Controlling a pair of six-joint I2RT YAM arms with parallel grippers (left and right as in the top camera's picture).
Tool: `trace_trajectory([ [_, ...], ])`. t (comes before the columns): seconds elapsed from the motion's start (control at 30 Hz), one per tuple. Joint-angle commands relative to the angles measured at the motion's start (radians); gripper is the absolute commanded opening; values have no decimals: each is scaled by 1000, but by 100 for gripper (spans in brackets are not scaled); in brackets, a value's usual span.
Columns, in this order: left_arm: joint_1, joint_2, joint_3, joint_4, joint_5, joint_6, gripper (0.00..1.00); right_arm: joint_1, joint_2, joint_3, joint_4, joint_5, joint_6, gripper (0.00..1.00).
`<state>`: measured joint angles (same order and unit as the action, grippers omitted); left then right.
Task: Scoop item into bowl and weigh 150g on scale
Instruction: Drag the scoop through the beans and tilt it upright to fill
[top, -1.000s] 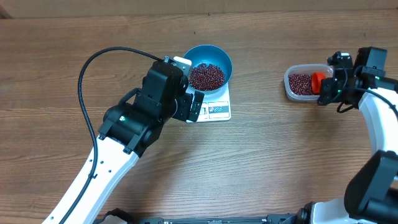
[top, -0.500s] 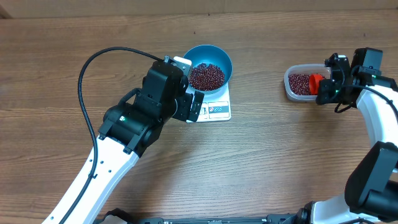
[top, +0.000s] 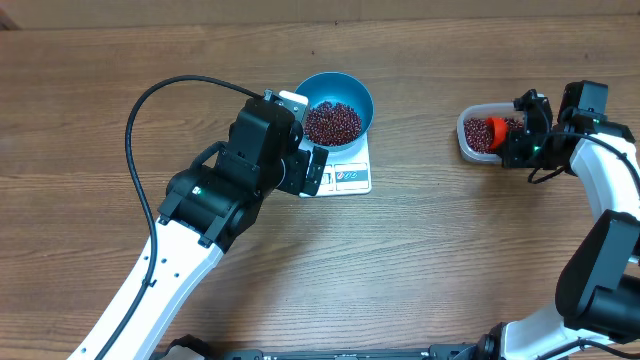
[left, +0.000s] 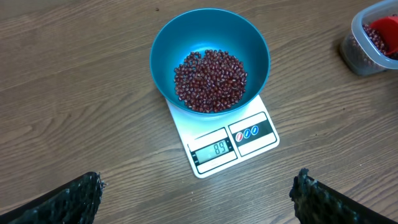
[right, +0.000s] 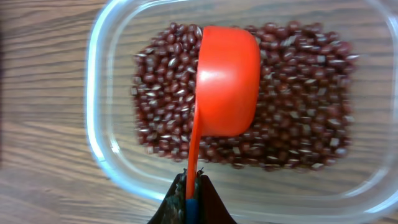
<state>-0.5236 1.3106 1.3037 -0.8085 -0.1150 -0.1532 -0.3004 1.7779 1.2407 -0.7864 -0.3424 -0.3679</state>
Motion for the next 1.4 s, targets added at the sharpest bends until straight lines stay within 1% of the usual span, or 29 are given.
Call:
trace_trajectory([
  [0.0, 2, -14, 21, 1, 8, 19, 100, 3, 24, -10, -29, -83, -7, 4],
  [0.2, 2, -14, 21, 1, 8, 18, 99, 3, 24, -10, -31, -175, -32, 4],
  [0.57, 2, -14, 21, 1, 8, 18, 99, -12, 24, -10, -57, -225, -32, 4],
  [0.77, 2, -14, 21, 1, 8, 18, 100, -51, 25, -10, -56, -229, -3, 4],
  [0.97, 2, -14, 21, 1, 8, 18, 99, -93, 28, -10, -62, -272, 32, 4],
  [1.17, 2, -14, 21, 1, 8, 18, 100, -100, 42, -10, -90, -312, 31, 4],
  [1.37, 2, -14, 21, 1, 8, 19, 100, -101, 79, -10, -92, -396, 28, 4],
])
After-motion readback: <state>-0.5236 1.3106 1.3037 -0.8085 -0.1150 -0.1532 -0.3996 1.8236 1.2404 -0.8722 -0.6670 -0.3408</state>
